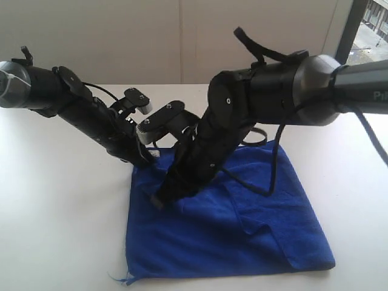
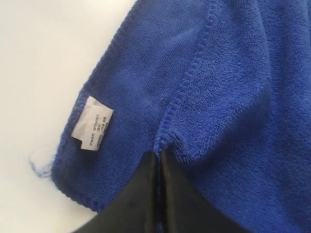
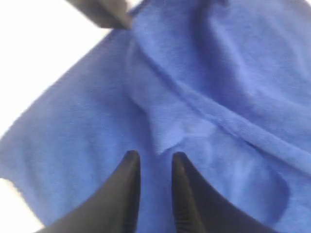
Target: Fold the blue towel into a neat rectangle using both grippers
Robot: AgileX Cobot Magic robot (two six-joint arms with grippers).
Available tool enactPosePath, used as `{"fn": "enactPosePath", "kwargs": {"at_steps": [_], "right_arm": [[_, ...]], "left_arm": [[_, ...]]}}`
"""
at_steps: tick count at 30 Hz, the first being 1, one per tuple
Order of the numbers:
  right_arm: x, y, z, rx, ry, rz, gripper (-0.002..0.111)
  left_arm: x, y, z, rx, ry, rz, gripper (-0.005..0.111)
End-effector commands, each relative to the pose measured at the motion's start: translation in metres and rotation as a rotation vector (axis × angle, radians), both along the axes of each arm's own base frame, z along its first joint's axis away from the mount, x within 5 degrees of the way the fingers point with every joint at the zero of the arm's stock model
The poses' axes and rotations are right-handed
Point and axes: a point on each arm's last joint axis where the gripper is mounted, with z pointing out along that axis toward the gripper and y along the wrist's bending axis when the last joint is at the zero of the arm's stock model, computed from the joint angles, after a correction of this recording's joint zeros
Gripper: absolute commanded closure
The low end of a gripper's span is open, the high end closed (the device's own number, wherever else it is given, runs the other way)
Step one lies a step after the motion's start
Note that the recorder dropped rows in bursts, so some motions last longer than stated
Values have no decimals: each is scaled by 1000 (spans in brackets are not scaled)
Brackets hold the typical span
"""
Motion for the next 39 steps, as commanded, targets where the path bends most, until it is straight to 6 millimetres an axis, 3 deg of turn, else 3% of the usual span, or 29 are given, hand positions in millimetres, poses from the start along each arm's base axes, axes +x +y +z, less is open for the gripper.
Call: {"fn": "enactPosePath", "kwargs": {"at_steps": [1,2,12,39], "right_arm": [[-21,20,-10,53,-4,90,102],[-26,24,-15,55,-15,99,108],[-44,51,-58,8,38,166,108],[-48,56,-73,-9,72,174,108]], "left_arm": [[0,-1,16,-22,-38,15,107],[0,-1,16,-21,-41,17,107],[3,0,16,-9,-77,36,107],[22,4,4,16,-195,158,107]]}}
